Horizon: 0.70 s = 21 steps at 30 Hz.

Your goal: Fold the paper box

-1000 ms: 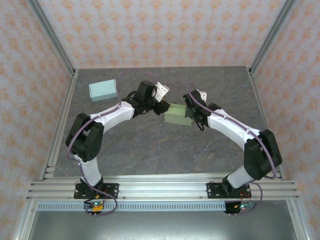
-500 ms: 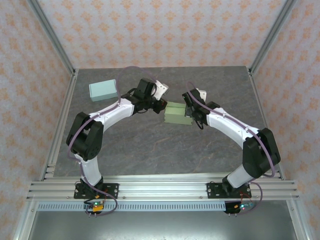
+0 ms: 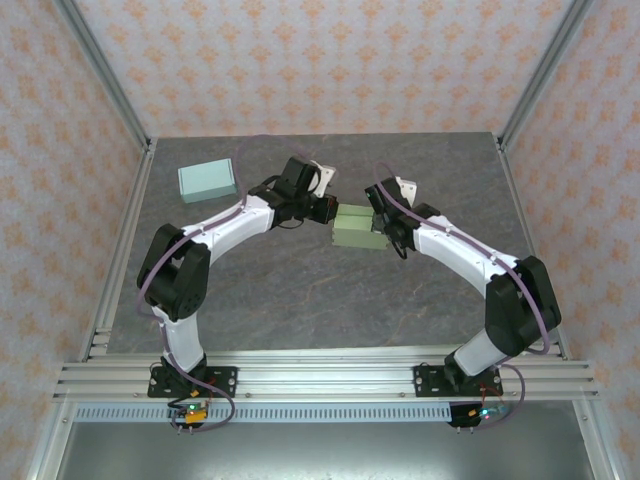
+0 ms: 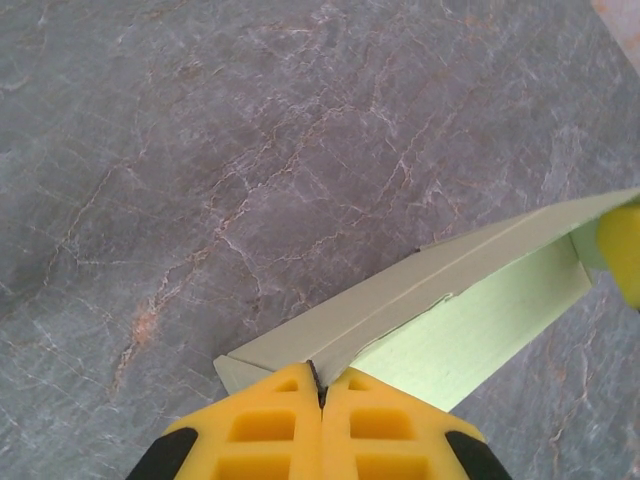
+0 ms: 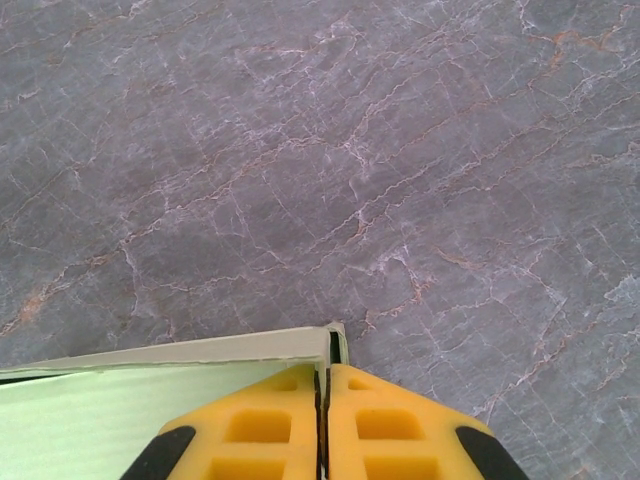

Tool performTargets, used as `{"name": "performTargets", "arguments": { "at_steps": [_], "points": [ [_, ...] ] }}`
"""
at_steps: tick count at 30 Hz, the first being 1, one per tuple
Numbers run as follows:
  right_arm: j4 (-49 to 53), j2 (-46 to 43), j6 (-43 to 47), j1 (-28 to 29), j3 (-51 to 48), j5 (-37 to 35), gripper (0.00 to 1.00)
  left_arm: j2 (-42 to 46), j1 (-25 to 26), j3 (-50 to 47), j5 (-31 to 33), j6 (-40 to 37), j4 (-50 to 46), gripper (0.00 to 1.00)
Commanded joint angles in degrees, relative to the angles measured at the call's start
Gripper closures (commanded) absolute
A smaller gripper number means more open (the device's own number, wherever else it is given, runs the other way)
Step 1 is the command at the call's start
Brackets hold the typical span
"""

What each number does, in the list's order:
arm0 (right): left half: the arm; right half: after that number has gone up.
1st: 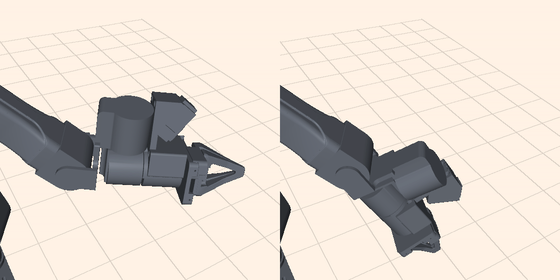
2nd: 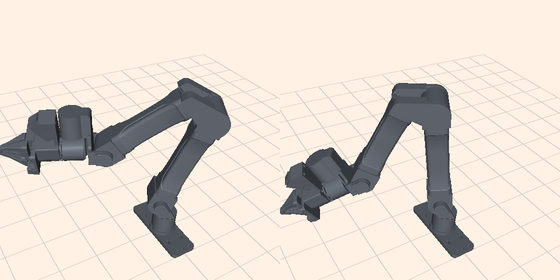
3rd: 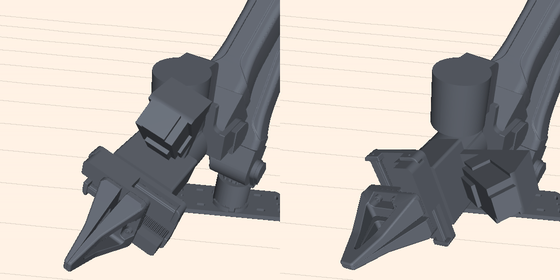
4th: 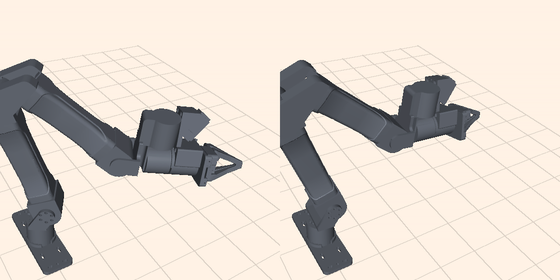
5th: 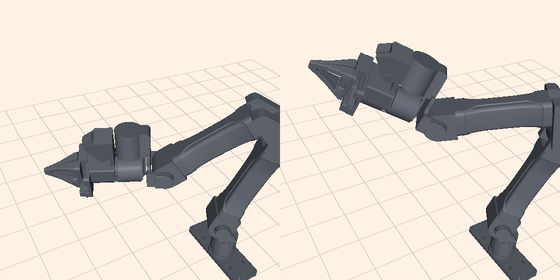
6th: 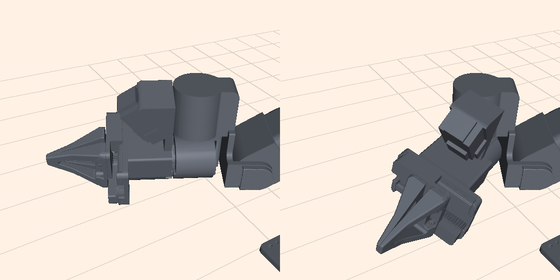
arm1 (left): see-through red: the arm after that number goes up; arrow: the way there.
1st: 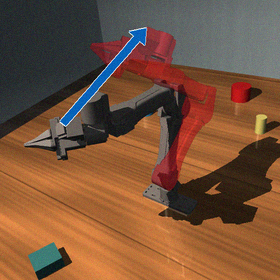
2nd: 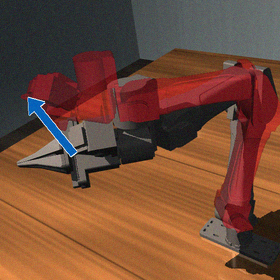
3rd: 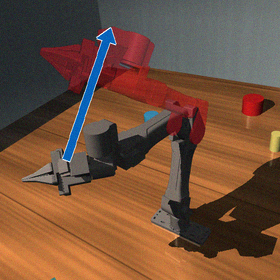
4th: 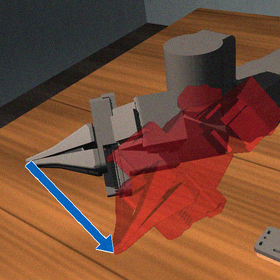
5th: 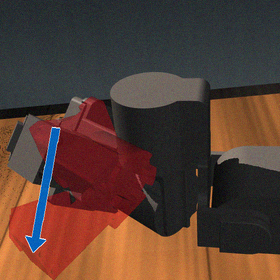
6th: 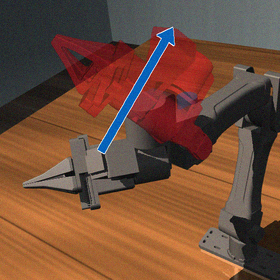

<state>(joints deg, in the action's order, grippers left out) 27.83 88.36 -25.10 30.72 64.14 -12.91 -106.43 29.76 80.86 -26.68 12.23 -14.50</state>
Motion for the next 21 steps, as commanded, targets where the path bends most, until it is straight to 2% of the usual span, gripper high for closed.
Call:
{"name": "performTargets", "arguments": {
  "at_steps": [1,3,6,12,21],
  "points": [
    [-0.6,0.5,-1.8,0.4,-1.2,-0.2,0.91,-0.6,1.6,-0.4,-0.9,8.9,4.4,0.94],
    [-0.8,0.3,-2.4,0.4,-1.8,-0.2,0.91,0.3,2.6,-1.0,0.2,9.8,4.9,0.92],
    [-1.0,-0.1,-2.8,0.4,-2.4,-0.6,0.91,1.4,3.9,-1.2,2.7,8.3,3.1,0.84],
    [-1.1,-0.9,-2.8,0.4,-3.0,-1.6,0.91,1.3,4.3,-1.1,5.2,5.7,-0.8,0.85],
    [-1.8,-1.0,-3.6,0.4,-3.6,-1.3,0.91,1.2,5.0,-2.6,4.9,8.3,0.4,0.86]
  ]
}}
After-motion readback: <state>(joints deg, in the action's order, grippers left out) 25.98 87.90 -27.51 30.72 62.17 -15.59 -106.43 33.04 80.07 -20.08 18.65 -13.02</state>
